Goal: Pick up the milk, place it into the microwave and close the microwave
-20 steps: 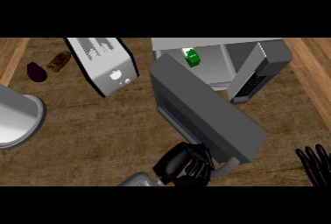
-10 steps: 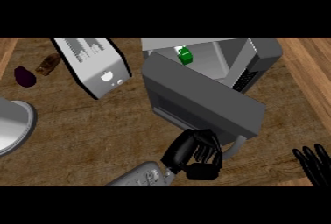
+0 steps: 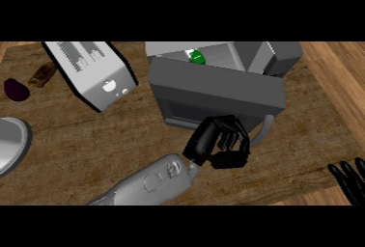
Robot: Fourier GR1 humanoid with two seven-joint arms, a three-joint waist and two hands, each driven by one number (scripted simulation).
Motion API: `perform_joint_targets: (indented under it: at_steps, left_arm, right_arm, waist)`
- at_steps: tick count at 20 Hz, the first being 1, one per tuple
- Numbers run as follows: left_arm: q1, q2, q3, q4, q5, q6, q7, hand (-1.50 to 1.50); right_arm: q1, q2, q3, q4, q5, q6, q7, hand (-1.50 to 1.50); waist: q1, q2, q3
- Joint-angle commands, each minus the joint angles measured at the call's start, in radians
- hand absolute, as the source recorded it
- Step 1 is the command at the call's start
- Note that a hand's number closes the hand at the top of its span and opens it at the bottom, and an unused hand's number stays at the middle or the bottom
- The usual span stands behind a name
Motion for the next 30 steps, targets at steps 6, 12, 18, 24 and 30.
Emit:
perform_joint_targets:
  at_steps: [6,12,18,24,30]
  left_arm:
    - [-0.148,-0.004,0.071,0.116,0.160,-0.002,-0.042,1.50]
    - [-0.199,-0.004,0.111,0.185,0.247,-0.007,-0.084,1.50]
    - [-0.237,-0.004,0.144,0.253,0.319,-0.044,-0.111,1.50]
    - [-0.235,-0.004,0.173,0.273,0.390,-0.023,-0.123,1.50]
    - [-0.228,-0.004,0.178,0.282,0.417,0.010,-0.192,1.50]
  right_arm:
    - [-0.027,-0.024,-0.011,-0.047,-0.049,-0.045,0.081,-1.50]
    - [-0.028,-0.036,-0.019,-0.069,-0.065,-0.049,0.098,-1.50]
    - [-0.043,-0.049,-0.024,-0.100,-0.115,-0.053,0.122,-1.50]
    - [-0.051,-0.054,-0.029,-0.103,-0.135,-0.054,0.131,-1.50]
    - [-0.074,-0.082,-0.028,-0.122,-0.154,-0.026,0.138,-1.50]
  waist:
    - [-0.015,0.018,0.001]
    - [-0.045,0.024,0.002]
    - [-0.066,0.035,0.002]
    - [-0.073,0.038,0.004]
    - [-0.066,0.042,0.003]
